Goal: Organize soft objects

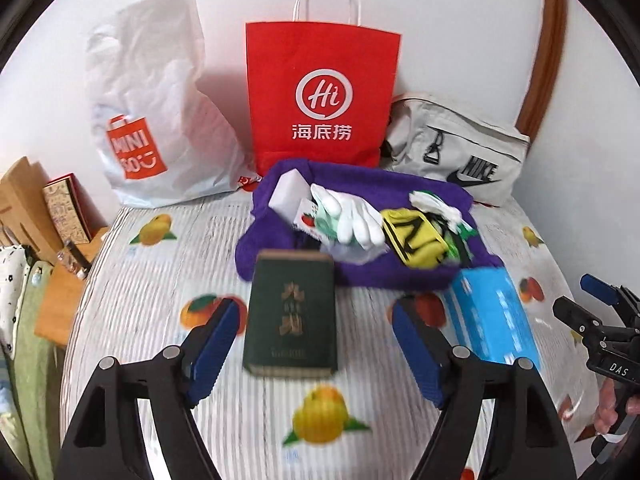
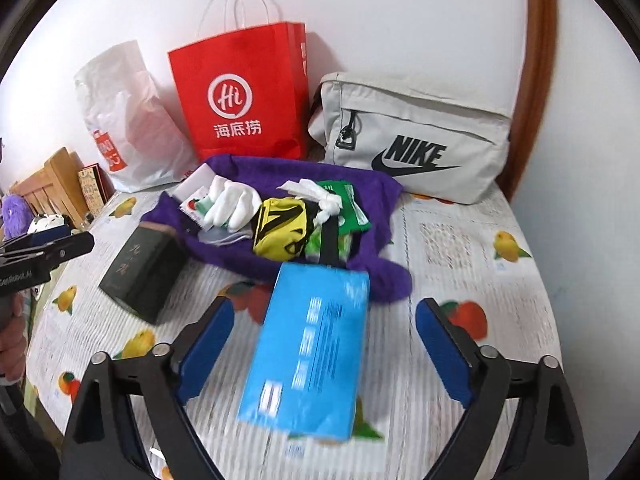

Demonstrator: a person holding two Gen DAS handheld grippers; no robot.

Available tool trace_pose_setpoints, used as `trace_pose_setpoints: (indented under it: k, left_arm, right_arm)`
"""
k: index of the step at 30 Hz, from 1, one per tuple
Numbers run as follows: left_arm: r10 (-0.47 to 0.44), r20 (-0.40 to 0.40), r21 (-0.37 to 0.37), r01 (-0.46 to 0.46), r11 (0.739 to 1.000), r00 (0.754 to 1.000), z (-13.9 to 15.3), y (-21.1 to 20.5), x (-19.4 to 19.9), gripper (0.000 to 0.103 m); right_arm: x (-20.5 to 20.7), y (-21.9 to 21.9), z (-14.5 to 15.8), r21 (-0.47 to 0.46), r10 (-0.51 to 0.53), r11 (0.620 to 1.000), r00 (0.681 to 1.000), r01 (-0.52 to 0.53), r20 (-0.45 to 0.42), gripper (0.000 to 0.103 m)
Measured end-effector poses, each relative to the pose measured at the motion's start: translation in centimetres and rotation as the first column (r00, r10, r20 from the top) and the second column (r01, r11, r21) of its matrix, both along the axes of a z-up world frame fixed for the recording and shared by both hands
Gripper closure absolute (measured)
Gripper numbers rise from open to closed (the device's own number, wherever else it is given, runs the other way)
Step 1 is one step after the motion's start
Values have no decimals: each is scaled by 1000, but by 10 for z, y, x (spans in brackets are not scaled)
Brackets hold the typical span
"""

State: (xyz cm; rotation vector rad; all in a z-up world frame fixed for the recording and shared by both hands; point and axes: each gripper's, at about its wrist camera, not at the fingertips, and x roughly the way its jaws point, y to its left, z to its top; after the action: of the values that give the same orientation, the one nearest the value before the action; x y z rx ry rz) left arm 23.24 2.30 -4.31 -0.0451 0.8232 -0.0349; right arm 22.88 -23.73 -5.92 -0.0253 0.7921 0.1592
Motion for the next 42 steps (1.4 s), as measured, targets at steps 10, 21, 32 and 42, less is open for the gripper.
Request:
trace_pose_setpoints:
  k: [10, 21, 32, 42]
  left_arm:
    - [-8, 62, -25, 9, 1000, 998, 11, -10, -95, 12]
    - [15, 110, 10, -16, 1000, 994, 27, -26, -182, 4]
    - [5, 126, -6, -4, 1000, 992, 36, -33, -223, 3]
    - [-3, 106, -2, 3, 1000, 994, 33, -36, -228, 3]
  right_arm:
    - [-89, -7, 8, 39, -58, 998, 997, 56, 54, 5]
    - [-167, -6, 17, 75, -62, 996, 993, 55, 96, 5]
    - [-214, 0, 29, 50, -65, 997, 989, 59, 135, 5]
    - [-226, 2, 29, 53, -72, 996, 988, 65, 135, 5]
